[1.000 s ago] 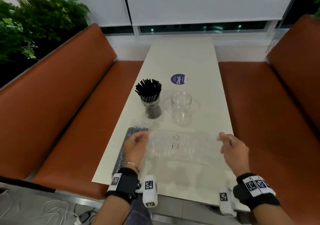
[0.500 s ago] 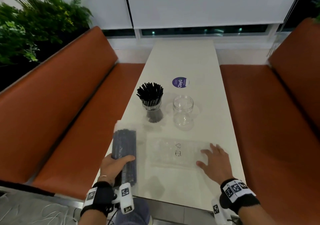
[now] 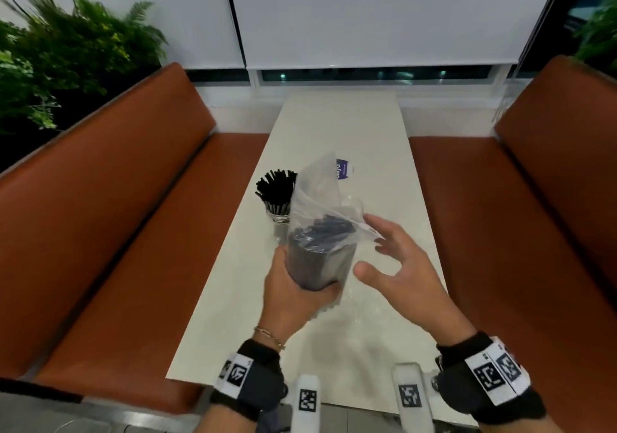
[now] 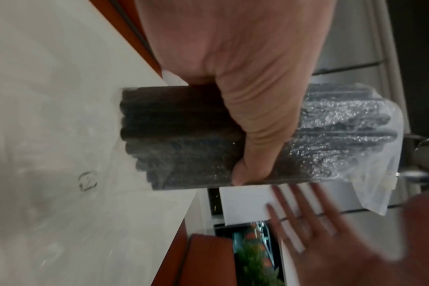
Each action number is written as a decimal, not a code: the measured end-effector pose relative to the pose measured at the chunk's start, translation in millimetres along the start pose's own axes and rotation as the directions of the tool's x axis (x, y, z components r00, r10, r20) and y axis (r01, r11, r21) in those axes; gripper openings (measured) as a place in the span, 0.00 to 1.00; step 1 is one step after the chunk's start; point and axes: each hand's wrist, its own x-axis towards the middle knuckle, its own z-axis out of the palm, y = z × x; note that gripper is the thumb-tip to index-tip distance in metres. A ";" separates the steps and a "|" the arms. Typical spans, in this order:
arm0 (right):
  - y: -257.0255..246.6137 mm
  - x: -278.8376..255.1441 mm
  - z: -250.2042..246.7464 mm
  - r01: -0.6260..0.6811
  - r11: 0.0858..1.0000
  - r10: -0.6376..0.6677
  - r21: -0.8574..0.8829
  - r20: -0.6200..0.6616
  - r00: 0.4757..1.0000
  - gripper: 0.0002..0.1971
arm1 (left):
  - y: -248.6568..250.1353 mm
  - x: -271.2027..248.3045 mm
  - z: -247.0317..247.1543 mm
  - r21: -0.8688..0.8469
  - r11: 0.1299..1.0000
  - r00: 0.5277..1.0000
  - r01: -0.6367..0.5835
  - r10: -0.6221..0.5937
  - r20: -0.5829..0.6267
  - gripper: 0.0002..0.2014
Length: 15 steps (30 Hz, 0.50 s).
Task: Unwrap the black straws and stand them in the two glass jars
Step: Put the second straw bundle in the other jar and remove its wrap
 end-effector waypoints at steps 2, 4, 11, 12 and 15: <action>-15.2 9.0 -4.3 0.041 0.998 -0.043 -0.049 -0.033 0.999 0.42 | -2.9 1.4 17.3 -0.009 1.000 1.000 -0.013 0.013 0.012 0.41; -15.4 16.6 -4.5 0.016 0.998 -0.023 -0.066 -0.105 0.994 0.25 | -6.7 -0.9 27.3 -0.015 1.000 0.999 -0.024 0.024 0.038 0.43; 2.4 11.1 -10.7 -0.082 0.994 0.072 -0.077 -0.121 0.990 0.08 | 6.6 -5.0 0.0 0.050 0.985 0.984 -0.164 0.159 0.085 0.68; 3.1 9.2 -11.3 -0.072 0.996 0.065 -0.061 -0.117 0.991 0.10 | 14.5 -3.7 -9.1 0.088 0.964 0.967 -0.250 0.244 0.071 0.73; 4.4 6.6 -11.6 -0.052 0.998 0.049 -0.022 -0.124 0.991 0.11 | 46.6 1.3 -33.4 0.377 0.765 0.848 -0.522 0.516 0.125 0.60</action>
